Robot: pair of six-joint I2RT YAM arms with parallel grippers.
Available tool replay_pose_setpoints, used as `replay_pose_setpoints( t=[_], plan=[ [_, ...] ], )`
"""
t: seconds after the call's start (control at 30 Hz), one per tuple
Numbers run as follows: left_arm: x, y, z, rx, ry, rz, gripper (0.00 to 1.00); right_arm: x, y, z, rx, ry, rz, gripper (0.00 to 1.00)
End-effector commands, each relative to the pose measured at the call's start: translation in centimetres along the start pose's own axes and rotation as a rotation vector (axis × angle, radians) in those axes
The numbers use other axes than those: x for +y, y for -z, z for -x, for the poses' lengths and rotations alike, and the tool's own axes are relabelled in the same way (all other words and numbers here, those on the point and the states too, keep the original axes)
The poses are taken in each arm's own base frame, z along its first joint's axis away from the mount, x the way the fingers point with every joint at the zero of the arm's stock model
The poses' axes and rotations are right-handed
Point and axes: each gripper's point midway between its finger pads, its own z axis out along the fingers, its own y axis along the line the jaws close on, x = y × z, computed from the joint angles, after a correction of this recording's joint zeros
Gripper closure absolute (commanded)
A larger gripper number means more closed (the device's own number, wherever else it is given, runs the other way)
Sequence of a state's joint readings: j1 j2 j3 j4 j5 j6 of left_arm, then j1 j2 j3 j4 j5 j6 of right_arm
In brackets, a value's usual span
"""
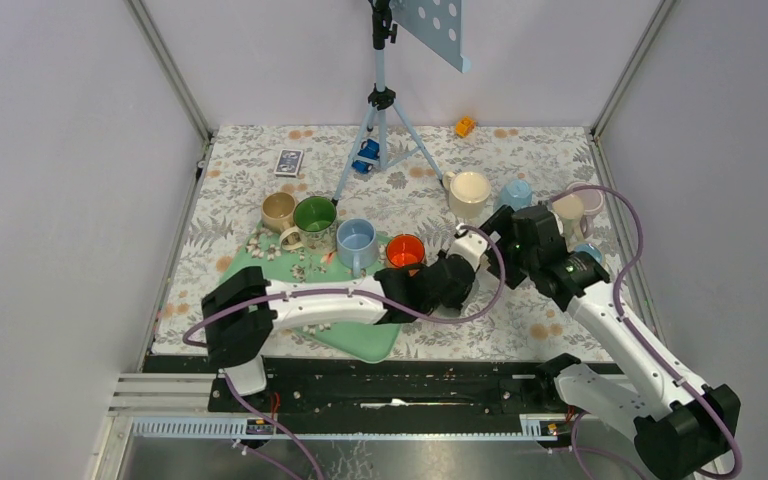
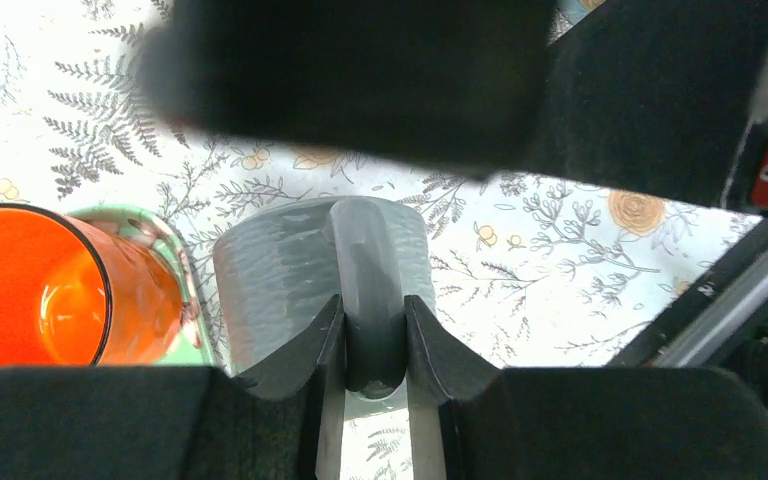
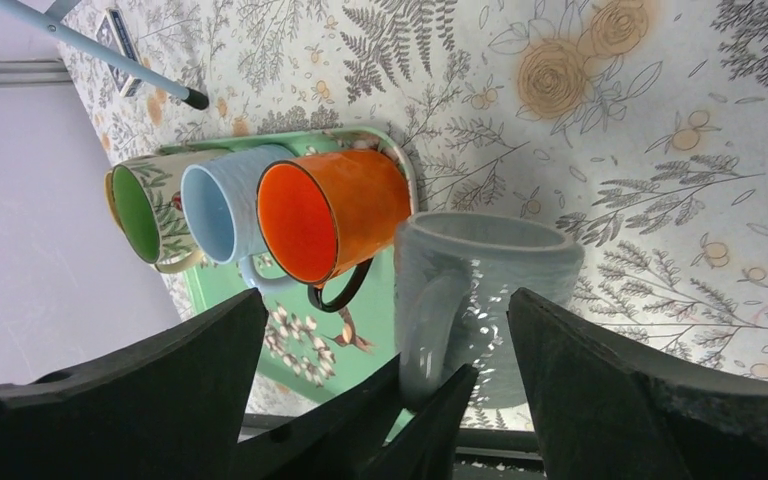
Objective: Turn the mug right side up
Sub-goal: Turn over the cup at the center of the board.
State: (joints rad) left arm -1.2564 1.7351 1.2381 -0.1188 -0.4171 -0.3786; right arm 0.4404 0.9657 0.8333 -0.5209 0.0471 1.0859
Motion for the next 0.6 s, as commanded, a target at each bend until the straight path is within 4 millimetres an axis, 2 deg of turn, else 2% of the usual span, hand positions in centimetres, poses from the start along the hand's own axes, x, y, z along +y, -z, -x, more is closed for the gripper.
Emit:
replay_pose_setpoints(
  t=[0.0,0.23,0.4,0.57],
  plan=[
    [-1.0,3.7,7.0,-0.158,0.171,-0.119,1.00,0.5,0.8,1.6,-0.084,0.045,0.016,0.00],
    [0.3,6.3,7.6,-0.117,0.246,-0.168,1.00,0.2,1.2,3.2,-0.162,0.082,-0.006,0.00],
    [1.8,7.9,7.1,-0.033,0.301,-0.171,1.00,-0.1,1.1,3.7,-0.191,0.110,-0.024,0.00],
    [4.1,10.0,6.2,0.028,0.352,-0.135,1.00,-0.3,0.7,3.8,-0.199,0.135,-0.032,0.00]
  ],
)
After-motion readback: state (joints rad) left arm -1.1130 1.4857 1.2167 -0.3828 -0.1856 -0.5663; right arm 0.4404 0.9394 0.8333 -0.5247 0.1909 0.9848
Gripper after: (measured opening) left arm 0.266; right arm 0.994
